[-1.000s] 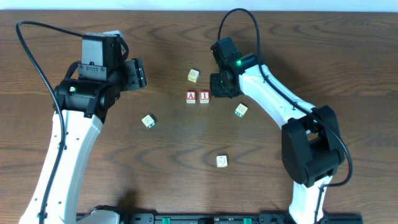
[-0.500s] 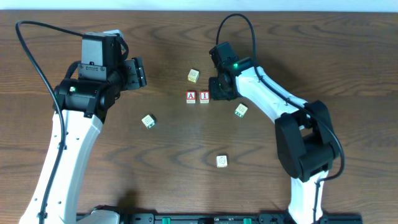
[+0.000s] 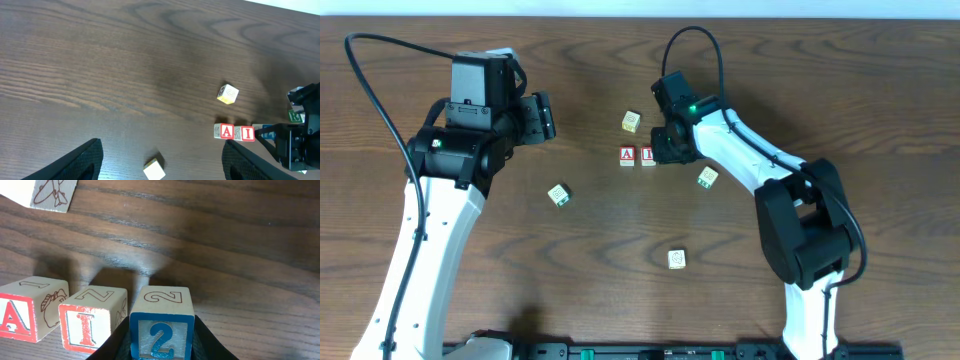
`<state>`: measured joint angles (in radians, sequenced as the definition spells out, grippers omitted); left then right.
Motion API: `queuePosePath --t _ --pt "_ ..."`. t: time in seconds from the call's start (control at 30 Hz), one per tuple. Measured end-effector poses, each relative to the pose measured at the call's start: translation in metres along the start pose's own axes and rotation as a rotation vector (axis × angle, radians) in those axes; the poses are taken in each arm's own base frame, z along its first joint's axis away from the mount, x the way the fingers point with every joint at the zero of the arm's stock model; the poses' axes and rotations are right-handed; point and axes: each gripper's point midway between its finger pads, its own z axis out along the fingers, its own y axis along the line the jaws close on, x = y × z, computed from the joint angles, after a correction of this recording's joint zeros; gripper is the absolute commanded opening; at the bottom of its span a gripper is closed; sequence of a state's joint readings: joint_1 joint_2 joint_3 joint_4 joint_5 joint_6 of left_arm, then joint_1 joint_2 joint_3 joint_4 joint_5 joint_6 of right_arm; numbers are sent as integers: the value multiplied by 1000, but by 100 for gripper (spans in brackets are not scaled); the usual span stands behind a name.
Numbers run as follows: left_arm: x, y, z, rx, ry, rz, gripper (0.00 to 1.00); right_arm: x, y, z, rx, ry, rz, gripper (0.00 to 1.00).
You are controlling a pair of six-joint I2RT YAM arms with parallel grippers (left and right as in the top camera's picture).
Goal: Spell out Ai2
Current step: 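Carry the '2' block to the right of the 'I' block, then lower the '2' block beside the 'I' block and release it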
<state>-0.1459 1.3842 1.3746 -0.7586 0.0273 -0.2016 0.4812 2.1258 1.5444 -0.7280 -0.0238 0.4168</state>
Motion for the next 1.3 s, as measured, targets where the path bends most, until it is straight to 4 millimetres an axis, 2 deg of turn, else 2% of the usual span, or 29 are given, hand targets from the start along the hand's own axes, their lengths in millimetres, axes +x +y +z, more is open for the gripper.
queuePosePath --t 1.3 --pt "0 0 0 0 0 0 78 6 -1 0 61 -1 -2 2"
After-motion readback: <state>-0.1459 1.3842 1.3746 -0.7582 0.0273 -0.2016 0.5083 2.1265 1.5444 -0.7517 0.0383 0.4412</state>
